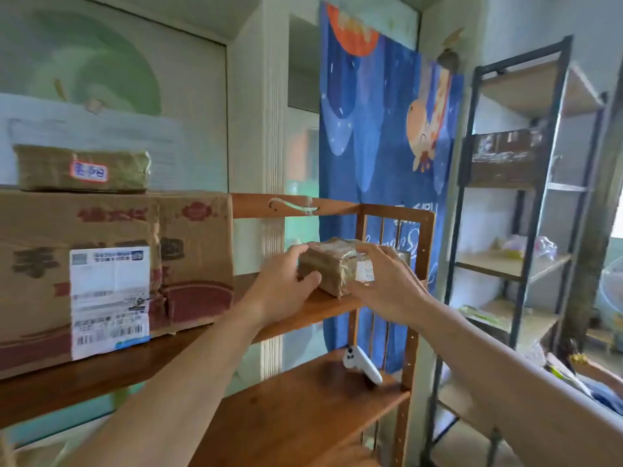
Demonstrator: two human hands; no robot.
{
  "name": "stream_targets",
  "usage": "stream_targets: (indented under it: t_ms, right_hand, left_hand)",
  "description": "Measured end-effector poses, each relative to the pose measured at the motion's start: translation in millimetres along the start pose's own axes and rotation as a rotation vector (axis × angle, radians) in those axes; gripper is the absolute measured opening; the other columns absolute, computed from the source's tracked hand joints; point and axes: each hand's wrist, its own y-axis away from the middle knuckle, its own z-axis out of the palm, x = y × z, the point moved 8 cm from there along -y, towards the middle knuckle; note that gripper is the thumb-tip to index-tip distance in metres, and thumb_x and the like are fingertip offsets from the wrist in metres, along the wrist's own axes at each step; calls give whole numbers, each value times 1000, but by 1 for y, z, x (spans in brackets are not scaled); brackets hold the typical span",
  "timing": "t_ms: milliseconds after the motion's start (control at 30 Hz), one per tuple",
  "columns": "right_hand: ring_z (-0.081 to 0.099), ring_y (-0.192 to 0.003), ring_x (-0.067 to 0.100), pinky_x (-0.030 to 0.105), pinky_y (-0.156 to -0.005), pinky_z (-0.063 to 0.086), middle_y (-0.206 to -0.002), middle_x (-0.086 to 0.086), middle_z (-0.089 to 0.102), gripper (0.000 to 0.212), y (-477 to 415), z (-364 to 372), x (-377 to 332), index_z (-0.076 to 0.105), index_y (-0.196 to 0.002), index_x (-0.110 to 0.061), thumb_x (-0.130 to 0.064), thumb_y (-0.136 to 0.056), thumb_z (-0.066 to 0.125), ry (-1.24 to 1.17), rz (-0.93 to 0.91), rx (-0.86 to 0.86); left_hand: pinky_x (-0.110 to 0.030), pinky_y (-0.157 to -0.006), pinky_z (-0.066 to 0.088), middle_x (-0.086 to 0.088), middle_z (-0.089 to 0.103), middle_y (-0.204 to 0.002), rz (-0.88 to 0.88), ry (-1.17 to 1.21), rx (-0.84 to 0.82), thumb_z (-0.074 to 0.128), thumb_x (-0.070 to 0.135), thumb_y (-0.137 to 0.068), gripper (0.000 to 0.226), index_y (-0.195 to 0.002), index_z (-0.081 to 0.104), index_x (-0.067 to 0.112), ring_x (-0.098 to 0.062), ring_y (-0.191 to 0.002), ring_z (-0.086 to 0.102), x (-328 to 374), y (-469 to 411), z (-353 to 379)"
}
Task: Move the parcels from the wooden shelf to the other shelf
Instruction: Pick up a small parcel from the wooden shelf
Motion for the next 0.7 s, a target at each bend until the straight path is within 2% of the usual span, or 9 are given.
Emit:
stream_targets:
  t_ms: [67,133,267,367,467,533,600,667,700]
  right_hand:
    - [45,-139,35,40,-103,44,-156,13,40,75,-28,6,30,31,-157,-22,-42,-91,60,-48,188,92]
    - [41,-142,37,44,-108,38,-155,17,44,72,-48,18,59,32,-157,-13,-47,-97,52,-138,381,127]
    - [51,-133,35,50,-107,41,-141,13,61,67,-68,33,75,54,-140,-8,-56,-93,55,-181,443,259]
    - [57,-120,27,46,-103,46,-127,6,62,54,-69,39,68,55,-124,-16,-51,-86,69,-343,402,336]
    - [63,-99,14,40,-88,52,-109,-3,64,31,-61,37,54,52,-103,-24,-37,-85,73,-510,354,376]
    - [69,-86,5,36,-77,55,-96,-7,68,23,-44,34,45,56,-96,-24,-26,-85,76,-695,307,392]
    - [75,-88,13,41,-78,60,-93,-1,74,21,-23,31,38,63,-95,-16,-20,-81,78,-880,261,385]
    - [76,-93,29,45,-80,63,-91,3,76,23,1,22,27,65,-93,-11,-21,-75,76,-979,191,371]
    - [76,-95,30,43,-79,63,-91,2,77,25,13,18,21,65,-96,-10,-21,-75,74,-1017,154,349]
  left_hand:
    - [-28,-94,38,-3,57,-149,-120,144,26,56,41,-102,56,-152,42,21,-18,-120,56,-13,-33,21]
    - [-31,-102,39,-6,57,-150,-286,295,8,53,45,-102,59,-151,46,15,-23,-128,55,-26,-59,47]
    - [-34,-112,38,-12,60,-148,-384,411,37,46,56,-101,71,-152,49,6,-31,-135,55,-39,-90,81]
    - [-43,-114,41,-6,58,-150,-328,524,160,47,53,-103,65,-157,41,17,-29,-136,55,-46,-88,82]
    - [-33,-94,49,4,62,-135,-309,685,264,47,49,-106,46,-148,47,29,-17,-117,62,-47,-73,66]
    - [-35,-96,52,8,65,-132,-241,757,296,52,39,-107,28,-135,51,40,-13,-117,64,-44,-58,51]
    - [-43,-107,50,12,67,-133,-151,769,291,58,33,-105,32,-134,50,44,-13,-124,63,-37,-34,36]
    - [-39,-104,54,16,67,-133,-21,775,279,62,28,-104,47,-145,45,42,-9,-123,65,-26,-3,24]
    - [-37,-100,57,16,66,-135,40,780,271,63,26,-102,55,-150,41,39,-8,-122,66,-18,15,19]
